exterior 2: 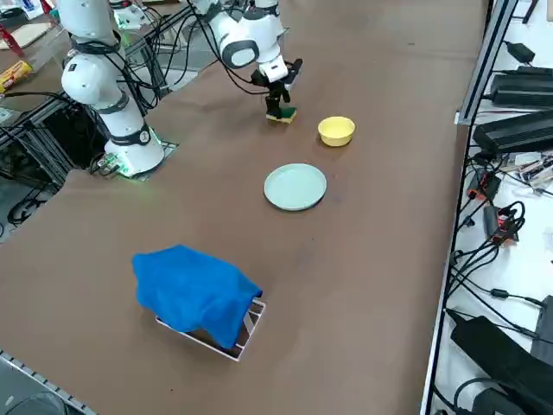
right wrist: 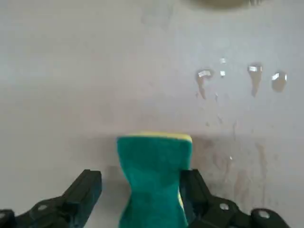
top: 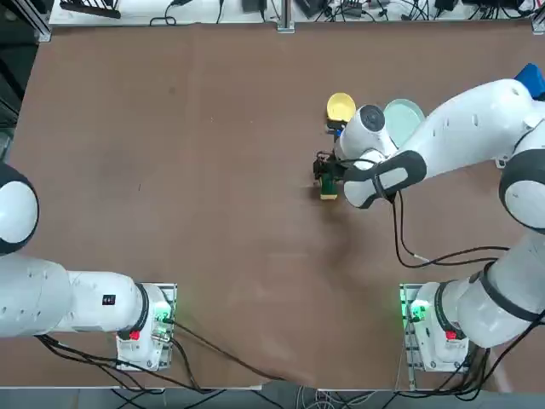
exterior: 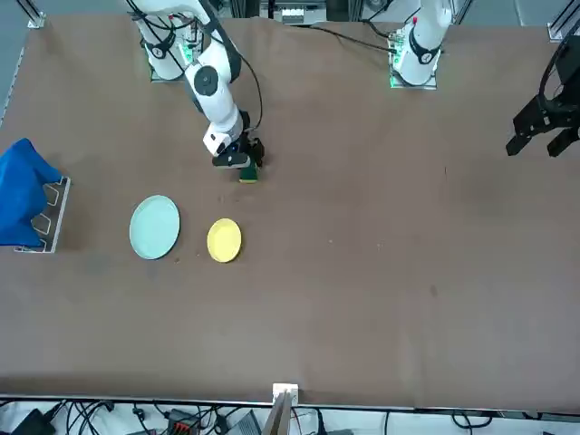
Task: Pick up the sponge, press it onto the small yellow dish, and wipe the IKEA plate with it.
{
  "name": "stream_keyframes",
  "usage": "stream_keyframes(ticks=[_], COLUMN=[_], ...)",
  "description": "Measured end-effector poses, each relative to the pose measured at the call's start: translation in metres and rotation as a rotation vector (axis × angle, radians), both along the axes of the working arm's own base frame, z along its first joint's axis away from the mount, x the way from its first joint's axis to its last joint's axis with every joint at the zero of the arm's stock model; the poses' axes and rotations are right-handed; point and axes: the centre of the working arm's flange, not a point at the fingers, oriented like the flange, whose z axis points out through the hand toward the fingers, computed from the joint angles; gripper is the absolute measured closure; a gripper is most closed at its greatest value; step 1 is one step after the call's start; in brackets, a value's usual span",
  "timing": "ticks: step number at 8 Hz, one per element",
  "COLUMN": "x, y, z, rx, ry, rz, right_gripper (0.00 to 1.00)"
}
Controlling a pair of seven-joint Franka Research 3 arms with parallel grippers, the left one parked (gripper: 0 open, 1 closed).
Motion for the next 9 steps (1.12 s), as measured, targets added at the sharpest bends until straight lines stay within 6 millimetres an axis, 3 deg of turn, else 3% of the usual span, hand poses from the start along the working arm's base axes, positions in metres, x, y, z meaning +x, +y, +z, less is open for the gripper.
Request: stream_keyframes(ticks=[2, 4, 5, 7, 9], x=[0.019, 0.051, 0.072, 0.120, 0.160], y=[-0.001, -0.013, -0.017, -0.022, -0.043], z=[0.025, 0.058, 0.081, 0.149, 0.210], rx=[0.025, 0.016, -0.015, -0.070, -0.087], ry=[-0.054, -0.081, -0.059, -0.005, 0.010], rz=[-0.014, -0.025, -0.021, -0.003, -0.003], right_gripper=[0.00, 0.00, 0.00, 0.00, 0.00])
